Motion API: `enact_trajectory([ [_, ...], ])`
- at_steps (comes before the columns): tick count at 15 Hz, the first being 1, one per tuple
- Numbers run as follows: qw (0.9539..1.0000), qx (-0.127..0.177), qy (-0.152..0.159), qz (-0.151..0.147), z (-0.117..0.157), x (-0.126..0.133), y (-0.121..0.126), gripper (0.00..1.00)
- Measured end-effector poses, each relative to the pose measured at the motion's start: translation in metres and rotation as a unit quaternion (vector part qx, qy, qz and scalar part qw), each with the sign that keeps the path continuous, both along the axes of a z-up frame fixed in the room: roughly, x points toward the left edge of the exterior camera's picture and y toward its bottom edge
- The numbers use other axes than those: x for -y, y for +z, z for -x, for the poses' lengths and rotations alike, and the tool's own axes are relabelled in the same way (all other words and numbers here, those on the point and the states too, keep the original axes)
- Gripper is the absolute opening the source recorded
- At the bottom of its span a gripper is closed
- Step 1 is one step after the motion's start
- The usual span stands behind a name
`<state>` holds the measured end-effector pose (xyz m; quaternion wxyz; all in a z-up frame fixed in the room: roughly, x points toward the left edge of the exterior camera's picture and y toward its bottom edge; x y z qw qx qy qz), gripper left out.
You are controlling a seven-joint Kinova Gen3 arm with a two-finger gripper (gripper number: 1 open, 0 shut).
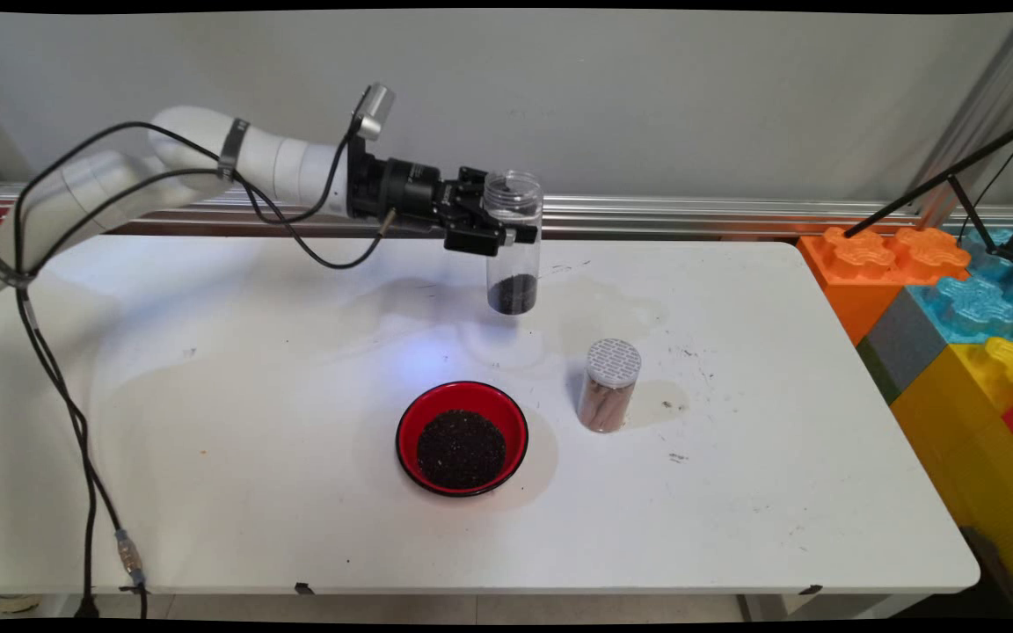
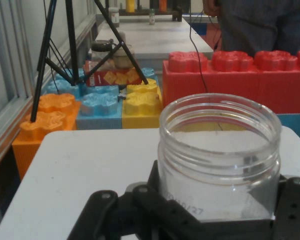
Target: Pour the black seasoning powder in the red bowl
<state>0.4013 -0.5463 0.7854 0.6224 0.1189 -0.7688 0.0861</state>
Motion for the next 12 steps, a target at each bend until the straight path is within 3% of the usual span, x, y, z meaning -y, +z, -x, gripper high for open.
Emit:
enact_trajectory([
  [8, 0.9997, 0.018, 0.011, 0.014, -0.007, -0.012, 0.041, 0.0],
  [12, 0.9989, 0.032, 0.009, 0.034, -0.009, -0.022, 0.057, 0.0],
])
